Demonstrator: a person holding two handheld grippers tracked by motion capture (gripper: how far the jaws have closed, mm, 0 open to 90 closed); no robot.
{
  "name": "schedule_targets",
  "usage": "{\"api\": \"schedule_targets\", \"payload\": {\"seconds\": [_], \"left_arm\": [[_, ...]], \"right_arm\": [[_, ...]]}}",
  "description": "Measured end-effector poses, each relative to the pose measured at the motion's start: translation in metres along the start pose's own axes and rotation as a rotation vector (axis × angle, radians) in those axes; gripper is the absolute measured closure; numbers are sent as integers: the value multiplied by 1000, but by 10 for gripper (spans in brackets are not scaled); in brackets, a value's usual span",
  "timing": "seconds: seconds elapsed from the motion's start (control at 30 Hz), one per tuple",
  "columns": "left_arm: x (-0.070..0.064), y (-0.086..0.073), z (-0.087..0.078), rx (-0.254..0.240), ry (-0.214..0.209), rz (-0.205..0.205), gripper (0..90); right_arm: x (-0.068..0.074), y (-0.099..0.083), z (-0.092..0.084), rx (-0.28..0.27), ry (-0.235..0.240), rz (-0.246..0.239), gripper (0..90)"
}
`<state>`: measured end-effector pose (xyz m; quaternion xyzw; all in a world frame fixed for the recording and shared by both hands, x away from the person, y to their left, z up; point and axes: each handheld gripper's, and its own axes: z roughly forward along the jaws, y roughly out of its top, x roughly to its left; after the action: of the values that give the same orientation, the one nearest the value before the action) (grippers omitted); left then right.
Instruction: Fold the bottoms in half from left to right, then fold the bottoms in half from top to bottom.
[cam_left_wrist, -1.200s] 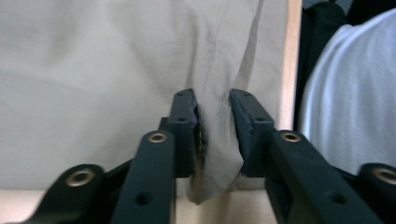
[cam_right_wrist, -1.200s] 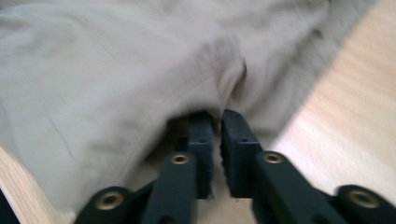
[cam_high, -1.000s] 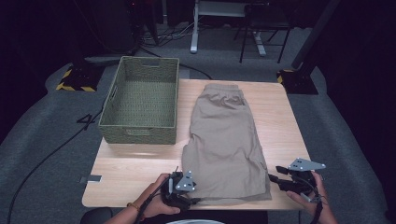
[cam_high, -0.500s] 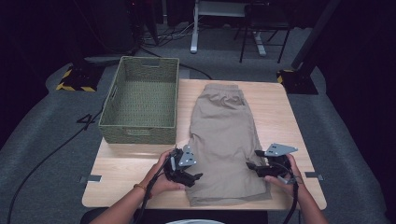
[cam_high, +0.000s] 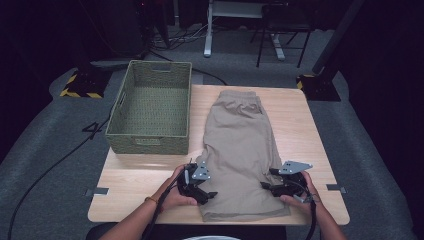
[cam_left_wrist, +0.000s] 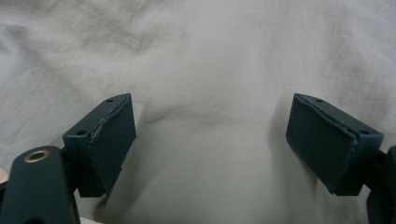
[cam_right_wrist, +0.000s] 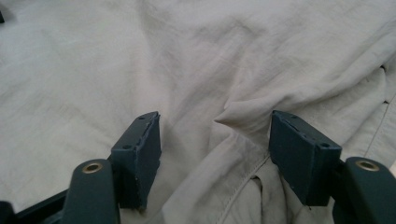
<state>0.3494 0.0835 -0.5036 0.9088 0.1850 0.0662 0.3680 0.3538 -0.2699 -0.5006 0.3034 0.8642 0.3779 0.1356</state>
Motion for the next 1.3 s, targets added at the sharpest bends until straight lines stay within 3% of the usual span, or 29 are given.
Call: {"api": "schedule_targets", "payload": {"seconds": [0.47,0.57,0.67,0.73,0.87,0.97,1.03,1.07,1.13,1.3], "left_arm": [[-18,3,3,-1,-18,26,168],[-21,6,2,26,-10,34,168],[-19,11,0,16,6,52,171],[-12,18,-3,7,21,35,169],[2,34,-2,12,89,32,178],[13,44,3,5,114,30,186],[23,48,10,17,140,13,199],[26,49,12,20,141,-2,206],[33,51,19,33,134,-28,207],[32,49,29,75,119,-37,210]], "right_arm": [[15,-20,-21,0,-5,3,343],[17,-20,-23,14,-8,-2,341],[15,-16,-25,9,-2,-4,342],[9,-9,-28,-31,4,8,344],[-11,15,-30,-53,-88,-5,344],[-32,27,-17,-28,-139,6,352],[-46,31,-6,-21,-151,53,354],[-54,32,1,-18,-151,80,355],[-61,33,9,1,-168,84,363],[-69,28,20,61,-174,106,371]]}}
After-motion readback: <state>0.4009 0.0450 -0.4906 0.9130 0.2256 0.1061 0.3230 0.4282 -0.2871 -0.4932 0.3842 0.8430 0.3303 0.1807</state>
